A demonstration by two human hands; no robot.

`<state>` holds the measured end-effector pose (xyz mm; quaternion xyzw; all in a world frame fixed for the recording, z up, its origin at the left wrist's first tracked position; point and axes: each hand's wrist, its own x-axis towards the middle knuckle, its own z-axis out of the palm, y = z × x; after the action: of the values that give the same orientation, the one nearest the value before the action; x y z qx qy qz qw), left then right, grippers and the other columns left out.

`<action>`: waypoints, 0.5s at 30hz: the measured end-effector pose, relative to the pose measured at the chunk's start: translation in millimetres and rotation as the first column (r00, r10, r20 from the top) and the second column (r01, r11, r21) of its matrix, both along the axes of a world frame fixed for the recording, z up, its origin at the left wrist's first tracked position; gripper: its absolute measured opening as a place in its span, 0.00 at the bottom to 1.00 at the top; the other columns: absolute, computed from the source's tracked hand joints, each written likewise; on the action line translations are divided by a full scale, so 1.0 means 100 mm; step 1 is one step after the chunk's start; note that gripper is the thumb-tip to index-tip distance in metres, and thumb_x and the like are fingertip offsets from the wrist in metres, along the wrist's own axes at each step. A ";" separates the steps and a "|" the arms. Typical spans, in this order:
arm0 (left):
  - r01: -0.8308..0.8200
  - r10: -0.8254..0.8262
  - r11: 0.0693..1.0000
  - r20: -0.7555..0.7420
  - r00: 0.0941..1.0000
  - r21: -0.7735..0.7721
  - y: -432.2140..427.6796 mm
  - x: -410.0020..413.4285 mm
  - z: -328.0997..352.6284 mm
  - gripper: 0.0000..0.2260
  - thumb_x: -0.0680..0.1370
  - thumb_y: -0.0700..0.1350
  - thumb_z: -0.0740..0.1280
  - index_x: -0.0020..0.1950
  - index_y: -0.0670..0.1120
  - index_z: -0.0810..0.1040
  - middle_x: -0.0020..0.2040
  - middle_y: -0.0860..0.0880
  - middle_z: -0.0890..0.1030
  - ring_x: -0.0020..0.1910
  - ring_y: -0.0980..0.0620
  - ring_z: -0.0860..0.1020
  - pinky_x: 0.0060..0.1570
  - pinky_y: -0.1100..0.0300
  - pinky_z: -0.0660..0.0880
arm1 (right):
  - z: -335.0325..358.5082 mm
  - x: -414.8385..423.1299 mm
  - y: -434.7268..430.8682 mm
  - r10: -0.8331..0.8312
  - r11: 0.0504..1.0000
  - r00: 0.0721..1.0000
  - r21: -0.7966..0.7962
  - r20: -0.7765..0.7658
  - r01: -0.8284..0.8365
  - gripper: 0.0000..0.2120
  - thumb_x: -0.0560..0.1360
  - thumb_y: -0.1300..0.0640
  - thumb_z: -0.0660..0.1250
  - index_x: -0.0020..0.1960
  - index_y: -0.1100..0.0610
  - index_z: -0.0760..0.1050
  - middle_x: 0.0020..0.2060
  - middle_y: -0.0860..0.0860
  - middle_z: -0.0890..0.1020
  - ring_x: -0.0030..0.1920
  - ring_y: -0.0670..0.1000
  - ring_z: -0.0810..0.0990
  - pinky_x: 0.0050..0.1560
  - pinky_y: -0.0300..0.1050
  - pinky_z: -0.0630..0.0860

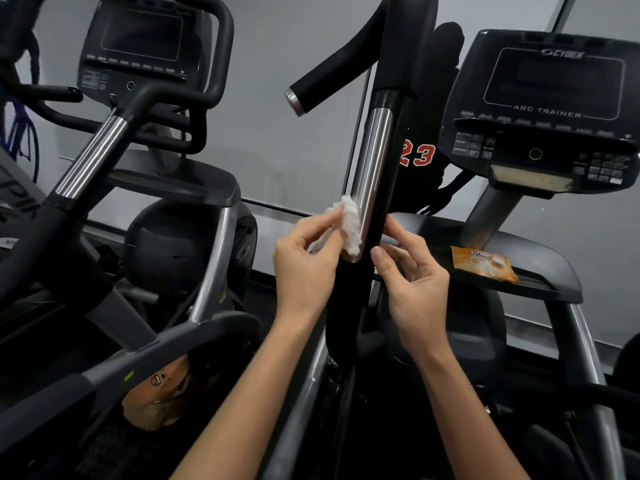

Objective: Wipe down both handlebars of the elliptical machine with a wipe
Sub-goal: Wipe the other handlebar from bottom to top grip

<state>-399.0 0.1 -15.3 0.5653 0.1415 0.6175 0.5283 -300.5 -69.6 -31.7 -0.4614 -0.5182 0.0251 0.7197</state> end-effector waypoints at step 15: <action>0.143 -0.140 0.989 -0.087 0.986 0.026 0.19 -0.08 -0.21 0.12 0.72 0.31 0.68 0.45 0.48 0.82 0.38 0.56 0.84 0.41 0.64 0.81 0.43 0.72 0.74 | -0.01 0.01 0.02 -0.017 1.000 1.000 0.007 -0.005 0.017 0.21 0.74 0.68 0.66 0.62 0.50 0.72 0.57 0.52 0.78 0.55 0.50 0.80 0.56 0.39 0.76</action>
<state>-406.7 19.4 -36.5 0.6080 0.1136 0.5561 0.5552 -299.8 -67.9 -32.9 -0.4632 -0.5127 0.0182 0.7227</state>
